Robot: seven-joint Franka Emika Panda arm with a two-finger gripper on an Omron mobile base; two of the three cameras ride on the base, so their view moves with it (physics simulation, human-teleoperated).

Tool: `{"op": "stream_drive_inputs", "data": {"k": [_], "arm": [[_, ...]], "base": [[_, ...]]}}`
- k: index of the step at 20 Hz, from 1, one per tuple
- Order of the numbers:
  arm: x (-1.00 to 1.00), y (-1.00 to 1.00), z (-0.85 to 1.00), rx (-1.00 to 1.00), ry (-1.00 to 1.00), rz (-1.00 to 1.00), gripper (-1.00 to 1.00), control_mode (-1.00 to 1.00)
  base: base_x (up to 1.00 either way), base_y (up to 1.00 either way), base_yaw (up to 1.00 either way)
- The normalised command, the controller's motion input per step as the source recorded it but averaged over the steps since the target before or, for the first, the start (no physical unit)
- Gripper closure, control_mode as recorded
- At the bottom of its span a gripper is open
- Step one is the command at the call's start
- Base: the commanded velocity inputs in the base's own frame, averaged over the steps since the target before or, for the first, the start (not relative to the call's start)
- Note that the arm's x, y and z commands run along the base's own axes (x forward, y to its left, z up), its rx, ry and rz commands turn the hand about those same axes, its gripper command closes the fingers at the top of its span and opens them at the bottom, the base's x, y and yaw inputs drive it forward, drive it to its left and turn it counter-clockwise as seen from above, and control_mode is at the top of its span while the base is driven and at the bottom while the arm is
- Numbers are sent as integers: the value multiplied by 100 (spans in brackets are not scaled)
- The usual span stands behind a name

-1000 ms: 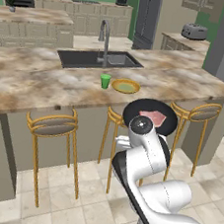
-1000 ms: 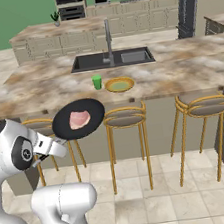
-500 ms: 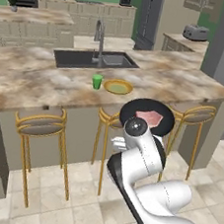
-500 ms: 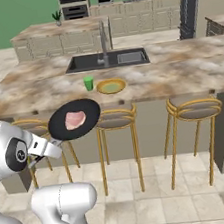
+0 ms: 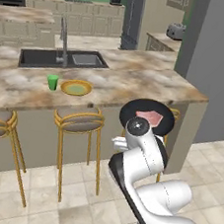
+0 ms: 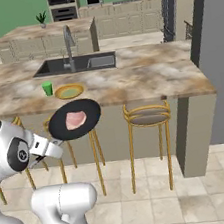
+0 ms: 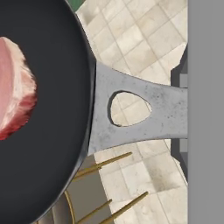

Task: Pick up the pan with the steak in it and place it on the dining table. Then place the steak on the plate.

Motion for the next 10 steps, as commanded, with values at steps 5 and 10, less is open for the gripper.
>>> {"op": "stream_drive_inputs", "data": {"k": [5, 10], "arm": [[0, 0, 0, 0, 0, 0, 100, 100], [0, 0, 0, 0, 0, 0, 100, 100]], "base": [[59, -32, 3], [84, -3, 0]]}}
